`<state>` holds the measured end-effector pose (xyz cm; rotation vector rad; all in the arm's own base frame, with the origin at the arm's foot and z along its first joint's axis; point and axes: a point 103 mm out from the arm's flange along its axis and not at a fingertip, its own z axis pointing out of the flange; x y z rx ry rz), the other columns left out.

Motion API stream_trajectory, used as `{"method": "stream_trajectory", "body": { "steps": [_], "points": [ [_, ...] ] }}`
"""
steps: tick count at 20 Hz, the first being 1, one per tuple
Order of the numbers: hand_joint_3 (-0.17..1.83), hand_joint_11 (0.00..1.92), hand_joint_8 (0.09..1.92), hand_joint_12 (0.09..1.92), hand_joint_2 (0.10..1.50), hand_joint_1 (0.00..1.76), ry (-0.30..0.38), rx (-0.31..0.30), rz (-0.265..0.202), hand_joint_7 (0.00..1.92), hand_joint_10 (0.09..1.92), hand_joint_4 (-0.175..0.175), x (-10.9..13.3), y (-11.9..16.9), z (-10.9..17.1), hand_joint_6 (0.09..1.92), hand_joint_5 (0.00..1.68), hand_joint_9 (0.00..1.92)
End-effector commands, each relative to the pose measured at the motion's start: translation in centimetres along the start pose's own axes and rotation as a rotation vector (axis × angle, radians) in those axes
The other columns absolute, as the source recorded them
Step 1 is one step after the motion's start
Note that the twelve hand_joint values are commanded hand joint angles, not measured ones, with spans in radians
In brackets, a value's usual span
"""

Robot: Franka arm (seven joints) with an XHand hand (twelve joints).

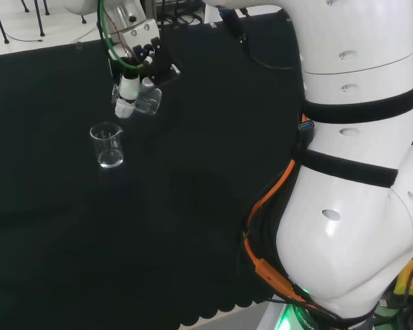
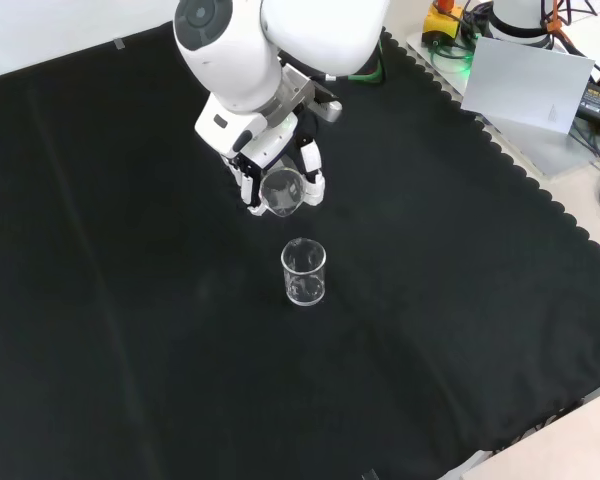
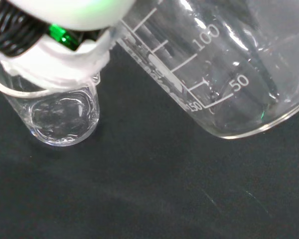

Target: Place the beaker back on the table.

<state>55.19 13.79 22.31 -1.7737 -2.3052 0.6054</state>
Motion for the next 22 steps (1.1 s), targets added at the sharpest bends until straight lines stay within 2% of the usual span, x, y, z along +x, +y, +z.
{"method": "stream_trajectory", "body": {
  "steps": [1, 12, 22],
  "points": [
    [0.69, 1.40, 0.09, 0.74, 0.64, 1.13, 0.004, 0.003, -0.003, 1.74, 0.09, 0.175, -0.2, 0.0, 0.3, 0.68, 1.28, 1.69],
    [0.69, 1.39, 0.09, 0.74, 0.64, 1.13, 0.107, -0.077, -0.033, 1.74, 0.09, 0.175, -1.8, 0.3, 1.7, 0.68, 1.28, 1.69],
    [0.69, 1.39, 0.09, 0.75, 0.64, 1.13, 0.156, -0.106, -0.042, 1.74, 0.09, 0.175, -2.7, 0.5, 2.4, 0.68, 1.28, 1.69]
  ]
}}
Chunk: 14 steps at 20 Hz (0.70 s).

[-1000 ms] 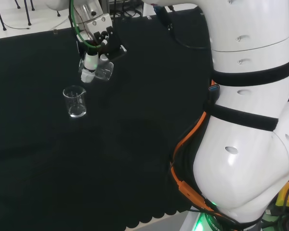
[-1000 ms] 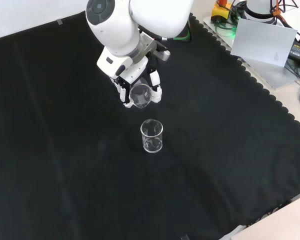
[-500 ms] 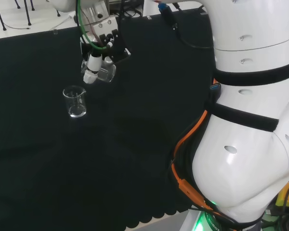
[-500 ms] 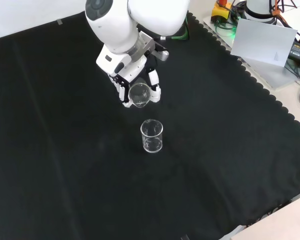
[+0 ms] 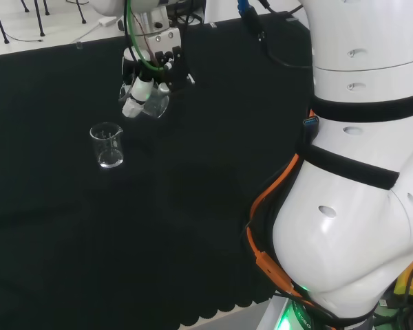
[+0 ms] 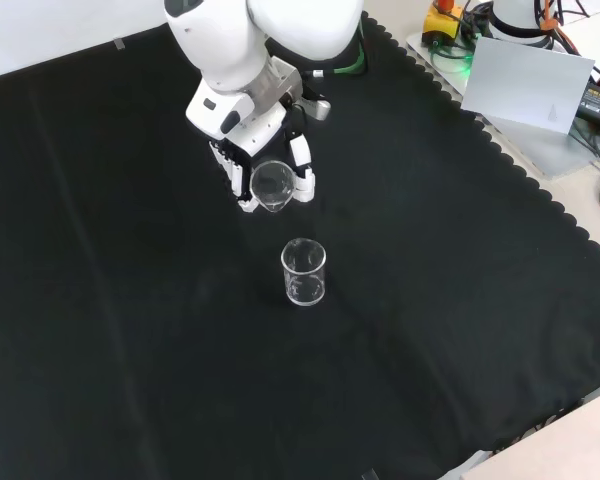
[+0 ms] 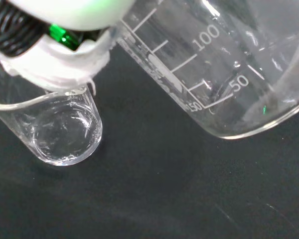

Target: Place the beaker back on the table.

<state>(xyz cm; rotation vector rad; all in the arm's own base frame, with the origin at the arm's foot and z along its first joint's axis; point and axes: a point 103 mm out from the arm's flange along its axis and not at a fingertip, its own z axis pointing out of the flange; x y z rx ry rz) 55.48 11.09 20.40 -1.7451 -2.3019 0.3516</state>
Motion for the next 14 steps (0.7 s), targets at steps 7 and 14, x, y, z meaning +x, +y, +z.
{"method": "stream_trajectory", "body": {
  "steps": [7, 14],
  "points": [
    [0.69, 1.38, 0.09, 0.75, 0.64, 1.13, 0.064, -0.046, -0.016, 1.74, 0.09, 0.175, -1.2, 0.1, 0.8, 0.68, 1.28, 1.68],
    [0.68, 1.37, 0.09, 0.75, 0.64, 1.13, 0.166, -0.096, -0.047, 1.74, 0.09, 0.175, -2.7, 0.5, 2.5, 0.68, 1.28, 1.68]
  ]
}}
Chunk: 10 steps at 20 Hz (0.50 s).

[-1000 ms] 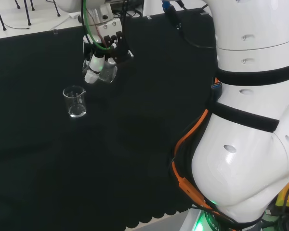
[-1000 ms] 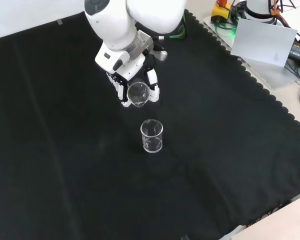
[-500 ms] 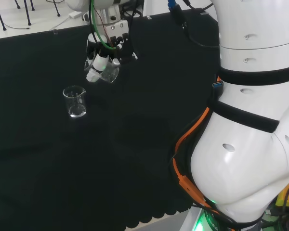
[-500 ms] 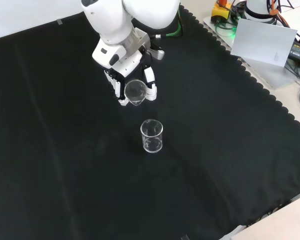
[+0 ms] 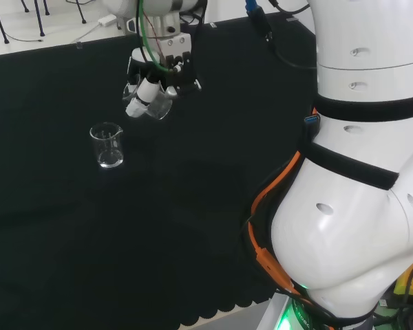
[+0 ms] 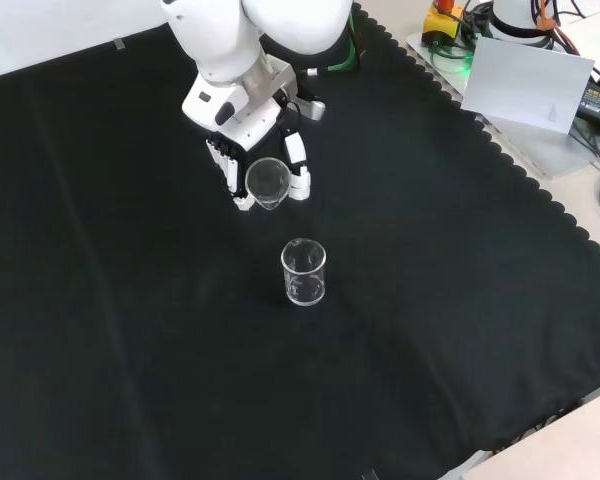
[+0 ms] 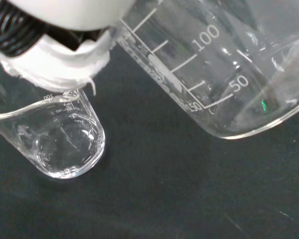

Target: Place the beaker back on the table.

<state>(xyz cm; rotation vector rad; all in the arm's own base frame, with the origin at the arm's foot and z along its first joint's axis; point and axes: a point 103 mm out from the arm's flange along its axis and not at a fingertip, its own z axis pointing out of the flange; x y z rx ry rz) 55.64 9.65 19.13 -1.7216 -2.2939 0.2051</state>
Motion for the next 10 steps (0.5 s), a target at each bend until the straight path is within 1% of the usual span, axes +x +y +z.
{"method": "stream_trajectory", "body": {
  "steps": [1, 5, 10],
  "points": [
    [0.68, 1.37, 0.09, 0.75, 0.65, 1.13, 0.096, -0.043, -0.026, 1.74, 0.09, 0.175, -1.5, 0.3, 1.4, 0.68, 1.28, 1.68],
    [0.66, 1.36, 0.09, 0.76, 0.66, 1.12, 0.164, -0.059, -0.044, 1.73, 0.09, 0.175, -2.2, 0.8, 2.7, 0.68, 1.27, 1.67],
    [0.65, 1.35, 0.09, 0.76, 0.66, 1.12, 0.263, -0.071, -0.067, 1.73, 0.09, 0.175, -3.1, 1.5, 5.0, 0.68, 1.27, 1.67]
  ]
}}
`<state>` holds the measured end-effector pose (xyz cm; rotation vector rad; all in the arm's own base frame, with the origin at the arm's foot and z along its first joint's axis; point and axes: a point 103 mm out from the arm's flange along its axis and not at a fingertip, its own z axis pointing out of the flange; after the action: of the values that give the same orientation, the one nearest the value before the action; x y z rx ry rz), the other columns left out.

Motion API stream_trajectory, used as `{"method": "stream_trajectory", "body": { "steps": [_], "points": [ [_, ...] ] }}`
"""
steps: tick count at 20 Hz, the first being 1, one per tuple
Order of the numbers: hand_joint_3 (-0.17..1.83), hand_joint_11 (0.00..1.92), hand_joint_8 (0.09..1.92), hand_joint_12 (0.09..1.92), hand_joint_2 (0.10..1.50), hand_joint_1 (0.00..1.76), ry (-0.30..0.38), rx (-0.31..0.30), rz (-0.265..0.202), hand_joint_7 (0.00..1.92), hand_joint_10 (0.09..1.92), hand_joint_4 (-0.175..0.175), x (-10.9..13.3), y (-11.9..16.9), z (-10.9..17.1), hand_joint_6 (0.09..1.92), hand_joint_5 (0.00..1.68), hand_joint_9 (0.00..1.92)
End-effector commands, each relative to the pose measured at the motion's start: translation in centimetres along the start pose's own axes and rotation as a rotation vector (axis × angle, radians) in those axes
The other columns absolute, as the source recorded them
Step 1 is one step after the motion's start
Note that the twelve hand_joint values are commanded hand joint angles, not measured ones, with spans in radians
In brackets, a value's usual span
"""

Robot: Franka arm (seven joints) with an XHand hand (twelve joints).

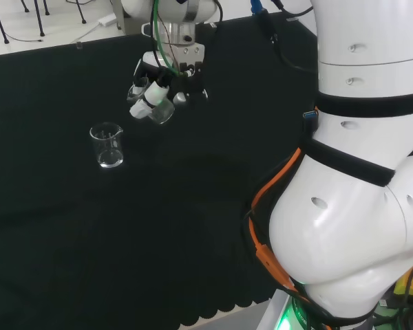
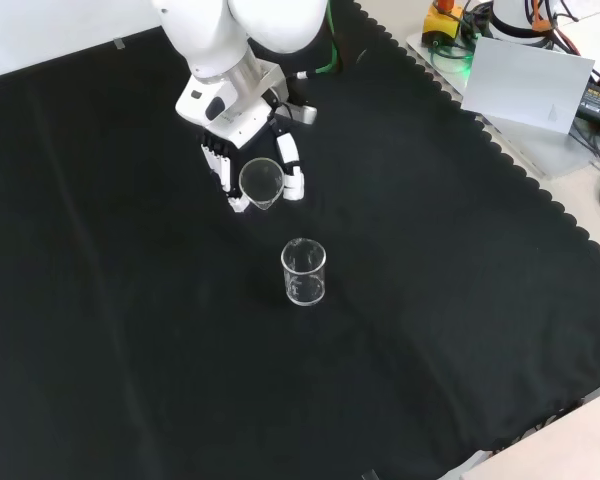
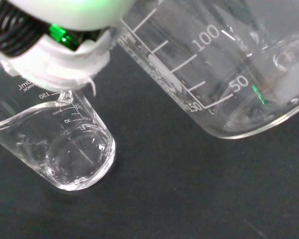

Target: Place the beaker back on the table.

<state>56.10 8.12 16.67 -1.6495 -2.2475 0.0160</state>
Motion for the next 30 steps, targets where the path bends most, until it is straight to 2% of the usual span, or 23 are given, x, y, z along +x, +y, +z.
{"method": "stream_trajectory", "body": {
  "steps": [1, 10, 19, 30],
  "points": [
    [0.65, 1.35, 0.09, 0.76, 0.66, 1.12, 0.136, -0.027, -0.024, 1.73, 0.09, 0.175, -1.9, 0.8, 3.1, 0.68, 1.27, 1.67],
    [0.62, 1.33, 0.09, 0.77, 0.68, 1.12, 0.271, -0.086, -0.058, 1.73, 0.09, 0.175, -3.1, 1.1, 5.8, 0.67, 1.27, 1.66],
    [0.57, 1.31, 0.09, 0.79, 0.71, 1.12, 0.315, -0.162, -0.072, 1.71, 0.09, 0.175, -2.7, 0.8, 7.3, 0.65, 1.27, 1.65],
    [0.50, 1.29, 0.09, 0.80, 0.74, 1.11, 0.340, -0.189, -0.058, 1.68, 0.09, 0.175, -2.7, 1.4, 8.9, 0.62, 1.27, 1.65]
  ]
}}
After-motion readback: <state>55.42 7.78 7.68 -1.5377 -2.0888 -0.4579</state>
